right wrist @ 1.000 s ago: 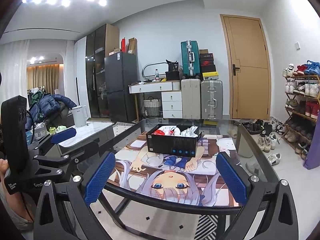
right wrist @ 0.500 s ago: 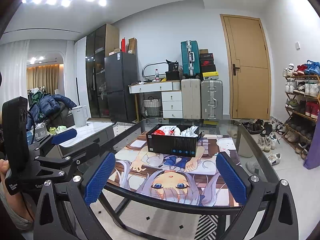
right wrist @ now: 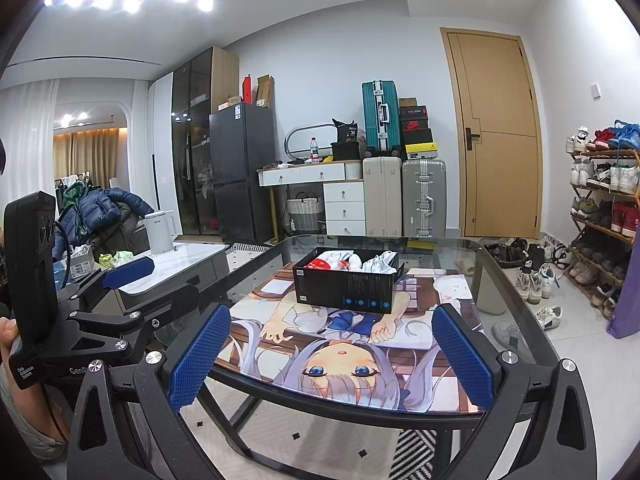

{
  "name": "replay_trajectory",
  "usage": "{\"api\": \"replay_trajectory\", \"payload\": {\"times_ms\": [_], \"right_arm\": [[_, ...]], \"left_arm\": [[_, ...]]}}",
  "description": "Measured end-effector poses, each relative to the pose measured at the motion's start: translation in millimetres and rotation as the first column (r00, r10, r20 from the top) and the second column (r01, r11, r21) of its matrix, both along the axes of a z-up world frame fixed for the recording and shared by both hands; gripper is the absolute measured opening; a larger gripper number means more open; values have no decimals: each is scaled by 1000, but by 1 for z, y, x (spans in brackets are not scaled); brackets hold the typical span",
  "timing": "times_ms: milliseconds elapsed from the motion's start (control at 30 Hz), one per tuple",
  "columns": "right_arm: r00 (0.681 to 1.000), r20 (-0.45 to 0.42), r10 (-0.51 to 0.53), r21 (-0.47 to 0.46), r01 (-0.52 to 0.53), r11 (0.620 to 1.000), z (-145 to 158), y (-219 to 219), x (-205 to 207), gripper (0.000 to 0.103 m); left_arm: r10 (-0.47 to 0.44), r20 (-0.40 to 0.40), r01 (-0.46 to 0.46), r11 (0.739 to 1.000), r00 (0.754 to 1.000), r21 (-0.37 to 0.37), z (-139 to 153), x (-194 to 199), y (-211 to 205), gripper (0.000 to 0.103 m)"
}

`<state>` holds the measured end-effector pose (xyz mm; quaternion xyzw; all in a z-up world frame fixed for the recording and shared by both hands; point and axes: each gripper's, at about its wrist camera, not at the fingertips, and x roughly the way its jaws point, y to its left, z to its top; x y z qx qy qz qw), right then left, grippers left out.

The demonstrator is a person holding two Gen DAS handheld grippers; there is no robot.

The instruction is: Organize soft objects

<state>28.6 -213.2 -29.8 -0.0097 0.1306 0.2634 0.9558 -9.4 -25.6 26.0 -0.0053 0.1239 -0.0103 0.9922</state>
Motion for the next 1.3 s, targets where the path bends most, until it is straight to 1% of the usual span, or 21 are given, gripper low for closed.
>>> {"api": "replay_trajectory", "payload": {"times_ms": [533, 1067, 1267, 1300], "right_arm": [[1000, -5, 6, -5, -6, 1000, -1, 2, 0, 102], [1000, -10, 12, -9, -12, 1000, -5, 6, 0, 102], [1000, -14, 17, -12, -17, 1000, -6, 7, 1, 102], [1000, -15, 20, -13, -21, 1000, -7, 7, 0, 102]], "left_arm": [[-6, -1, 6, 1000, 1000, 0, 1, -1, -2, 103], [-15, -9, 15, 1000, 1000, -16, 0, 1, 1, 103], [-17, -29, 17, 1000, 999, -15, 0, 3, 2, 103], [-31, -23, 31, 999, 999, -15, 0, 2, 2, 103]]}}
